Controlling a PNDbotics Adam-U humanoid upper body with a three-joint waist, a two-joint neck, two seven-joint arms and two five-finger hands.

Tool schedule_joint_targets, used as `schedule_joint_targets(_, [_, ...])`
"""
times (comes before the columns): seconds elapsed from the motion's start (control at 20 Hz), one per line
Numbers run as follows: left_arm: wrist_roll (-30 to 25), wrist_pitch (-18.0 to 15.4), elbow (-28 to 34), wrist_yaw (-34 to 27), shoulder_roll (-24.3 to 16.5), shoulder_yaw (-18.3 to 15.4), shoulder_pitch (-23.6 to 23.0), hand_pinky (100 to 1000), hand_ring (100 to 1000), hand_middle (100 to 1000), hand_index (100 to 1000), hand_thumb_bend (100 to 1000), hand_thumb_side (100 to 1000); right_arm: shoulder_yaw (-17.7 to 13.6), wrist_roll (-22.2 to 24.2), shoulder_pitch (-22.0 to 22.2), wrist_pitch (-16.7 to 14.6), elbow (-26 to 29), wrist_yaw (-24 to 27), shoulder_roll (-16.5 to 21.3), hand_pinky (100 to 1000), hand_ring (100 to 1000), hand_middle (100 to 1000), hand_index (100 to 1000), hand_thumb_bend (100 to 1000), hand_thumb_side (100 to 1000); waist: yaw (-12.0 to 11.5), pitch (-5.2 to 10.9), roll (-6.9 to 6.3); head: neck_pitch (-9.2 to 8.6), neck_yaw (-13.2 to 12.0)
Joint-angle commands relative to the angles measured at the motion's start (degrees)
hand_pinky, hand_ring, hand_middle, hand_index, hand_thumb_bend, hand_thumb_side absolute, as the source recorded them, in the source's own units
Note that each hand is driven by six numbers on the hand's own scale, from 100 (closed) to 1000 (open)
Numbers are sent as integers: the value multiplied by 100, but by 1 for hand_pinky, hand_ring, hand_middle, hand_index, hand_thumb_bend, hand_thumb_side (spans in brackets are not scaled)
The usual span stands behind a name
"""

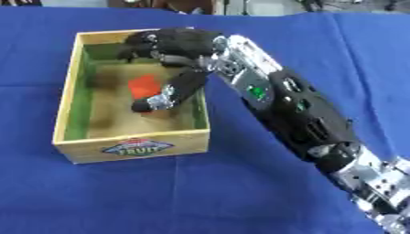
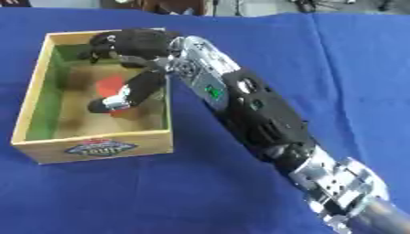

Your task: Pick up objects on the table and place them in the box.

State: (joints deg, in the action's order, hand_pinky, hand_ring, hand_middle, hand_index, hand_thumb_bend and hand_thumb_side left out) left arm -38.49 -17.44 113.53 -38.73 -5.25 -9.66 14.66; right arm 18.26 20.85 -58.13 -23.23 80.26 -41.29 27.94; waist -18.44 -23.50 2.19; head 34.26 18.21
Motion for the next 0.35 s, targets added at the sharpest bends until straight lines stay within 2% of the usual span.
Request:
schedule_joint_targets(0.05, [54,-23,106,99,-147,-120,-15,283,335,422,517,100,954,-396,-263,24,227,489,288,276,836,904,584,856,100,1000,59,181,-46,48,-126])
schedule_joint_targets(0.15, [116,-33,106,169,-149,-170,-49,284,337,423,517,100,957,-653,-424,185,370,750,450,409,792,834,494,772,100,1000,156,195,-55,72,-233])
schedule_joint_targets(0.2, [151,-40,106,206,-148,-197,-62,284,337,423,517,100,957,-779,-502,293,401,877,528,493,788,830,492,767,100,995,202,197,-59,73,-282])
schedule_joint_targets(0.25, [189,-46,106,246,-144,-228,-74,284,337,423,517,100,959,-904,-579,408,439,1002,605,581,765,806,487,738,100,925,258,192,-63,64,-341])
schedule_joint_targets(0.35, [266,-57,106,331,-134,-281,-99,284,337,424,517,100,962,-1166,-741,663,533,1265,767,733,755,803,519,735,100,876,371,187,-78,51,-444])
